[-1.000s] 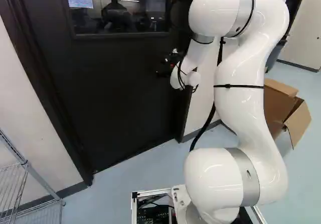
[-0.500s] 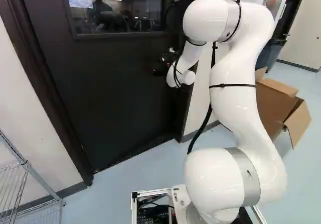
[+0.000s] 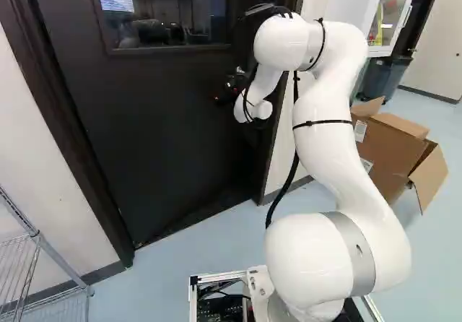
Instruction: Open the door and move inside
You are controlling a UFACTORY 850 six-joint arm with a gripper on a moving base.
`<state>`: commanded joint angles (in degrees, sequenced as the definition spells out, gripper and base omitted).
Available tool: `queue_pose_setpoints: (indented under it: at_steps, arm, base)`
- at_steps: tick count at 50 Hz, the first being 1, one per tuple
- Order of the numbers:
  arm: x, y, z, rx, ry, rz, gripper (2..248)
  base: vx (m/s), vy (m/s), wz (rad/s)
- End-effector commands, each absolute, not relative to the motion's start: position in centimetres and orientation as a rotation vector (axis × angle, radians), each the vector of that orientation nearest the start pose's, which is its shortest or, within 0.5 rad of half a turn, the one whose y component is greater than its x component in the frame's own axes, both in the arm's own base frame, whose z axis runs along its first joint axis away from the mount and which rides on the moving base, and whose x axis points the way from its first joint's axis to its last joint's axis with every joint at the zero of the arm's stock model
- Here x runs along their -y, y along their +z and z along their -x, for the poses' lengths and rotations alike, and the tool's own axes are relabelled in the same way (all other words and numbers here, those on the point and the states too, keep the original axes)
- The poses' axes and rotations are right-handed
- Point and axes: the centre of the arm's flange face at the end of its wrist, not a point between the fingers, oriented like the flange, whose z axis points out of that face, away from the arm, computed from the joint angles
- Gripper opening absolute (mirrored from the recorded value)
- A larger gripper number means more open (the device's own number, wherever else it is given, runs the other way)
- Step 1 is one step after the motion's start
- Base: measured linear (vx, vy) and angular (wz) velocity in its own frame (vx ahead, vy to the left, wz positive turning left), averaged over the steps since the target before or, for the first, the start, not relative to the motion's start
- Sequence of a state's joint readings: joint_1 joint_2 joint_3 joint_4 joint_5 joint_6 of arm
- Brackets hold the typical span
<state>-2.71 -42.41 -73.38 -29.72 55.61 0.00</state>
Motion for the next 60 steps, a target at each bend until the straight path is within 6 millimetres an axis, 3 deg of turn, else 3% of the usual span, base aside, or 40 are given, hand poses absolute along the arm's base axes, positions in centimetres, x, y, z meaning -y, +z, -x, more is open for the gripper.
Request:
queue_pose_setpoints:
  at_steps: [16,25,45,60]
  arm:
    - [-1.6,34.6,-72.4,0.774,-2.059,2.122,247]
    - [-1.8,34.5,-72.9,0.779,-2.064,2.114,247]
    - [-1.9,34.5,-72.7,0.779,-2.061,2.116,247]
    - [-1.8,35.0,-70.5,0.754,-2.034,2.147,247]
  base:
    - [0.000,0.000,0.000]
    - [0.000,0.000,0.000]
    - [0.000,0.000,0.000]
    - [0.000,0.000,0.000]
